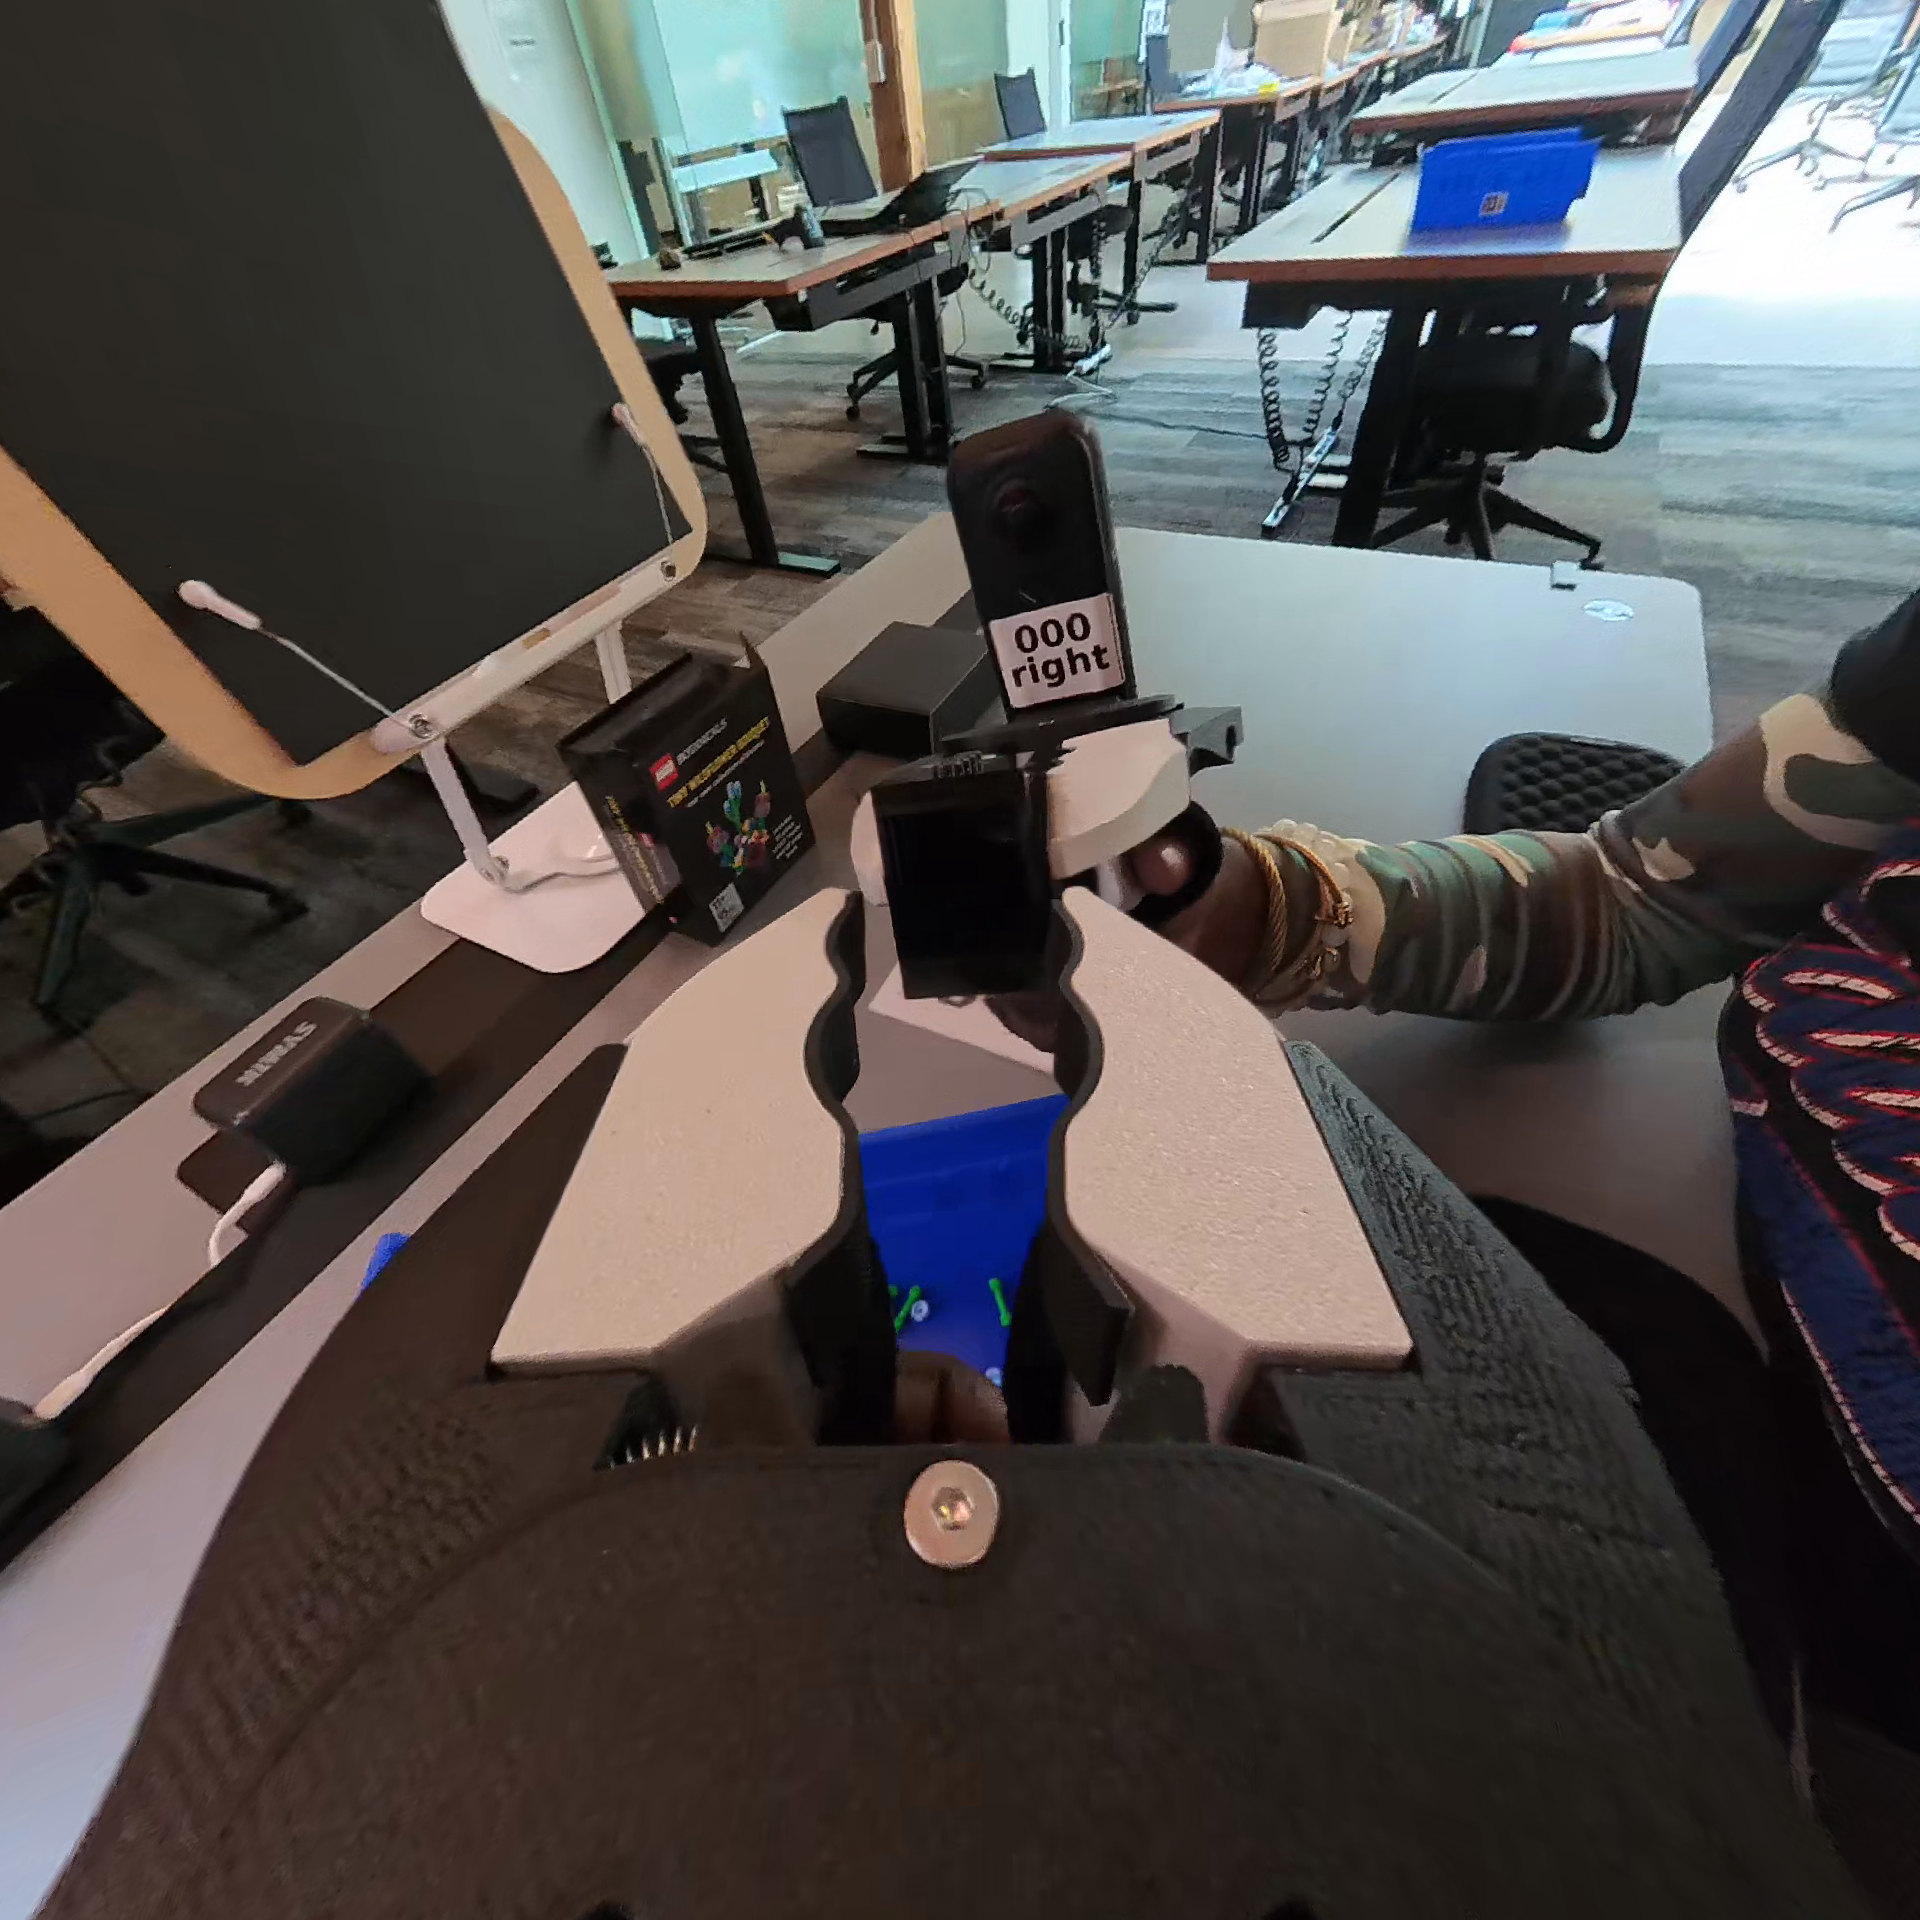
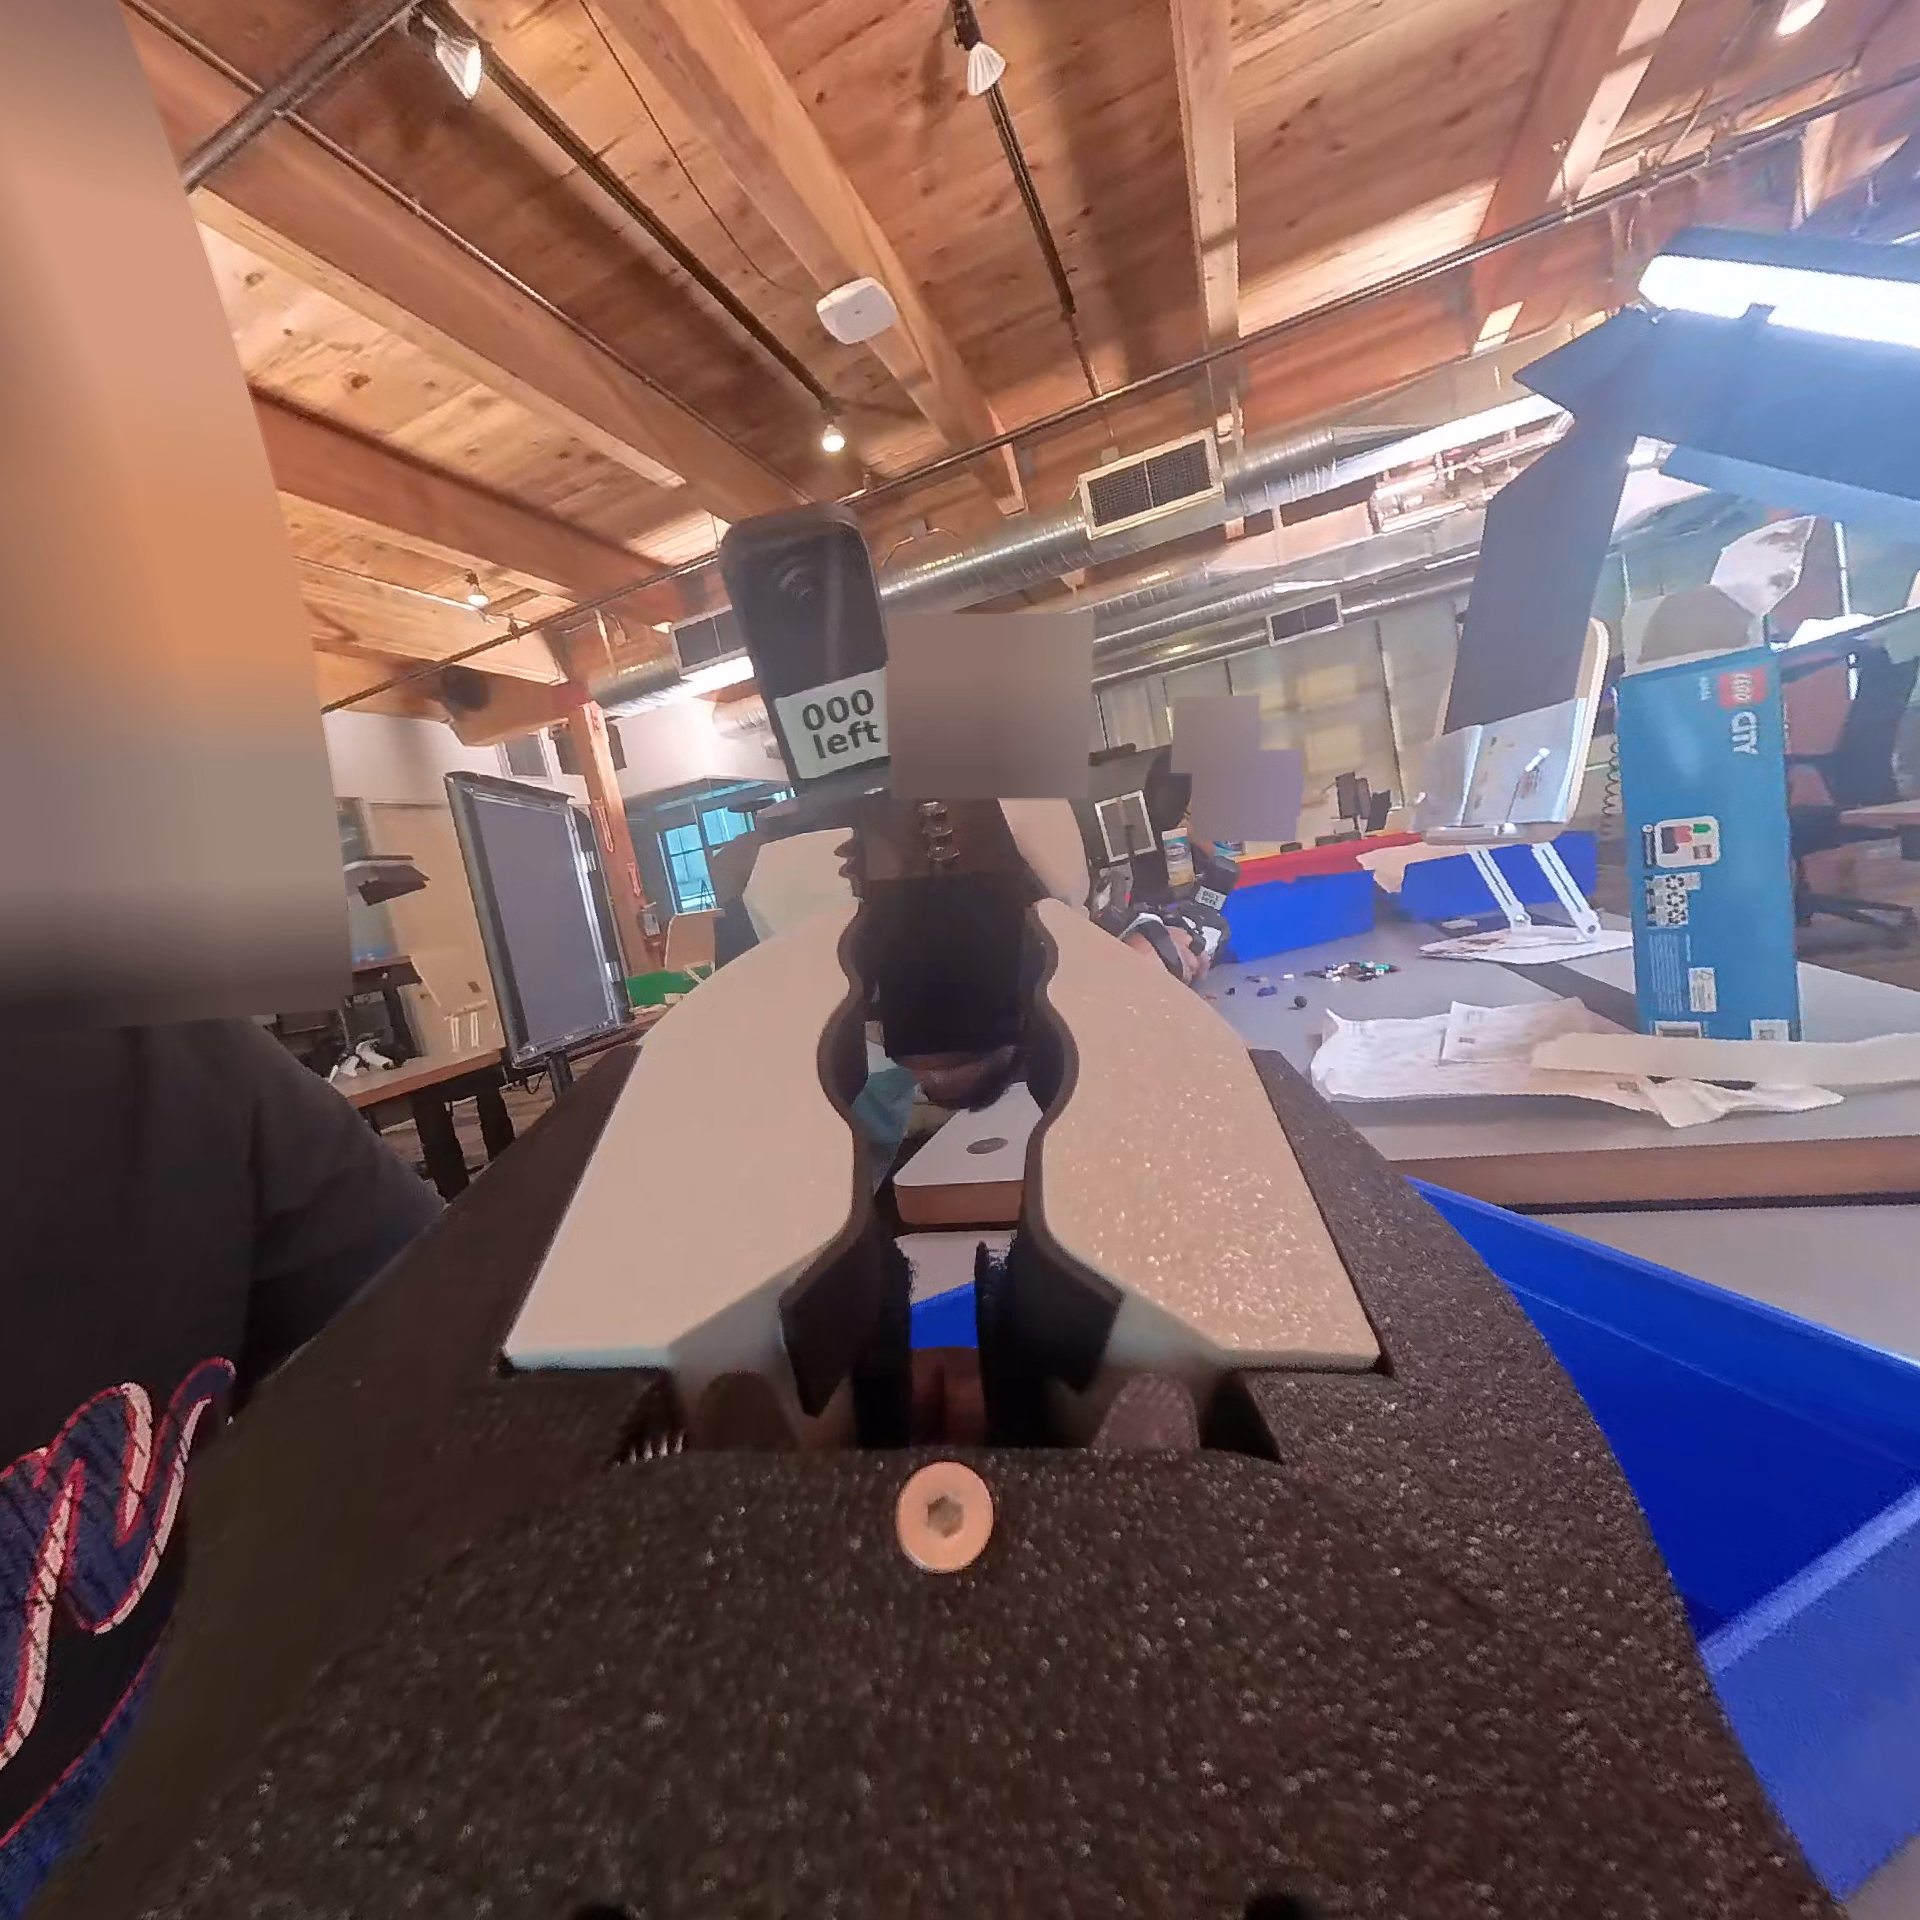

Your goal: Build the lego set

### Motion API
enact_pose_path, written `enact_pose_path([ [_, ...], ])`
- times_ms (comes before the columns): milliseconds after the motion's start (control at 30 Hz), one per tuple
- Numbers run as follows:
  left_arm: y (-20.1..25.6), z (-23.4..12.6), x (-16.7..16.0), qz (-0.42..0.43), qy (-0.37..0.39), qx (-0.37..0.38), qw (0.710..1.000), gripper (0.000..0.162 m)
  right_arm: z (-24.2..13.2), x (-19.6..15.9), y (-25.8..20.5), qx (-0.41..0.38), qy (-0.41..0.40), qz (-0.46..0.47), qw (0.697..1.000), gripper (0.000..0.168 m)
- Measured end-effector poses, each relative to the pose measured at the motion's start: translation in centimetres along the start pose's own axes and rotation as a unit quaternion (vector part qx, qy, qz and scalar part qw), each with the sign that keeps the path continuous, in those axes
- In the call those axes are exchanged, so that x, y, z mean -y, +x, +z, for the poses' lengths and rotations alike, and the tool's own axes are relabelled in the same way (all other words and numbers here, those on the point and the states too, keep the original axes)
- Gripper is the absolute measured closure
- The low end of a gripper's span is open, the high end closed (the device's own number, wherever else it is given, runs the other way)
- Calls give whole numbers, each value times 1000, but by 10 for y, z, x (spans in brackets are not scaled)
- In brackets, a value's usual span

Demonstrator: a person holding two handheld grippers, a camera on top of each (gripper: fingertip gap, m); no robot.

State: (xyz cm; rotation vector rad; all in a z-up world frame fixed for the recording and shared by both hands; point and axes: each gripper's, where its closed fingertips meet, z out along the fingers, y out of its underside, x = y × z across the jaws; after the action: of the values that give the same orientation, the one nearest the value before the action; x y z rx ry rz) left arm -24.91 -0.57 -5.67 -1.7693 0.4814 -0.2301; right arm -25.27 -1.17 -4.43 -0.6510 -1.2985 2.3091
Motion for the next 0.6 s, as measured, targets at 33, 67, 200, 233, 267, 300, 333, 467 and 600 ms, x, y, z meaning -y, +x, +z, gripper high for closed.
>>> enact_pose_path([
  [33, 1, 1, 1, -5, 7, -7, 1000, 129, 1, 0, 0, -2, 0, 1, 1000, 141],
  [67, 1, 3, 2, -12, 12, -12, 1000, 128, 2, 1, 0, -5, 5, 4, 1000, 141],
  [200, 2, 3, 1, -18, 10, -20, 1000, 132, 0, -2, -2, 0, -28, -3, 1000, 141],
  [233, 4, 1, -1, -16, 3, -26, 1000, 134, -2, -5, -2, -1, -58, -8, 998, 140],
  [267, 5, -1, -3, -13, -4, -27, 1000, 134, -5, -5, 1, -13, -79, -21, 997, 131],
  [300, 3, -3, -7, -8, -16, -21, 1000, 134, -9, -4, 2, -25, -94, -38, 995, 124],
  [333, 2, -4, -12, -4, -33, -16, 999, 134, -12, -3, 1, -29, -106, -51, 993, 123],
  [467, 8, -5, -34, 12, -97, -30, 995, 134, -11, -14, -2, -39, -163, -67, 984, 124],
  [600, 17, -2, -44, 26, -130, -53, 990, 134, -9, -31, -6, -23, -203, -86, 975, 140],
])
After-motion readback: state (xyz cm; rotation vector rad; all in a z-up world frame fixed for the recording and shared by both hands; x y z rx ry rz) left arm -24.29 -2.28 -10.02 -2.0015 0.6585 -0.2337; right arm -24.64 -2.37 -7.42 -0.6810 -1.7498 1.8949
